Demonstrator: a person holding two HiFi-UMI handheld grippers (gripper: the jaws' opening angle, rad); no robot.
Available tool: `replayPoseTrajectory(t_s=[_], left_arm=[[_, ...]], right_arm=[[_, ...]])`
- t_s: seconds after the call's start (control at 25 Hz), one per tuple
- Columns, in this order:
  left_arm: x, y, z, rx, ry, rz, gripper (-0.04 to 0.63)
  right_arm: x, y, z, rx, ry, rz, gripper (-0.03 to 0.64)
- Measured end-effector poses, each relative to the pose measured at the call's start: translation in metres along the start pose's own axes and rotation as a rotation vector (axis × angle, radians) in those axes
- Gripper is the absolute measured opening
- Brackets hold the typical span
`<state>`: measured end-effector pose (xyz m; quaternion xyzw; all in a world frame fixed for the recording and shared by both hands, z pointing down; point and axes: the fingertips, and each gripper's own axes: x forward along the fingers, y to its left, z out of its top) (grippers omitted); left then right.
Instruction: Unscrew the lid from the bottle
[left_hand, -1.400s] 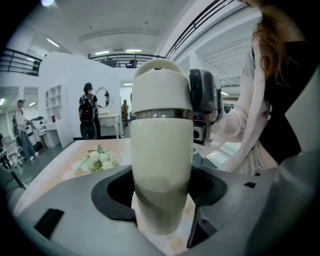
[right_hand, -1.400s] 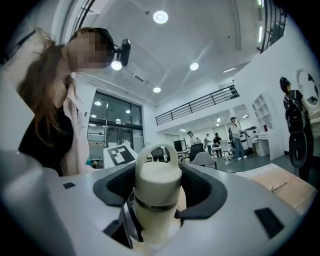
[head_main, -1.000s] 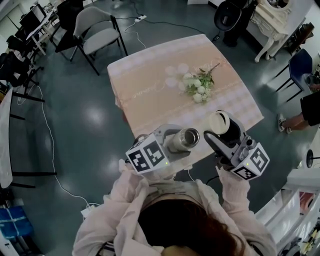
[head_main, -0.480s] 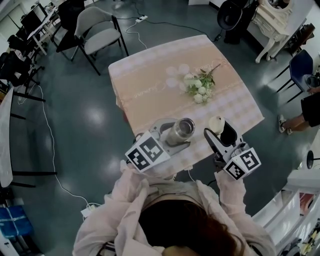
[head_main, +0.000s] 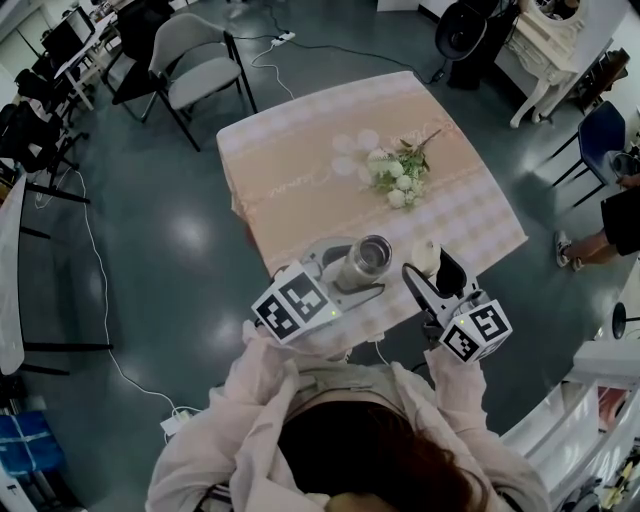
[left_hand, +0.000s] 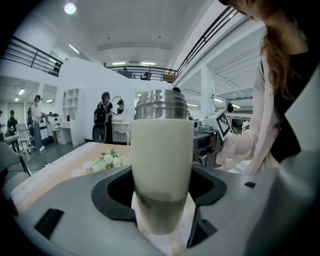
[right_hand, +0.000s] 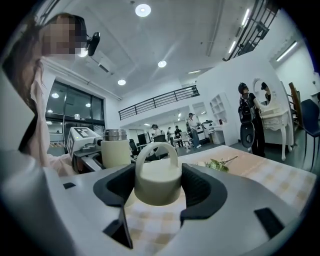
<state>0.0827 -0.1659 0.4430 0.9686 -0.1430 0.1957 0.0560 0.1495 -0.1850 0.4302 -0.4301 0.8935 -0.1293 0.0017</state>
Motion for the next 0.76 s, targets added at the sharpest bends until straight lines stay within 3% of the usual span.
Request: replayPoseTrajectory(t_s=[0.76], left_arm=[[-0.005, 0.003, -0.009, -0.011, 0.022, 0.025, 0.318]], right_arm=[[0.005, 0.018, 0.009, -0.019, -0.002, 0.035, 0.301]])
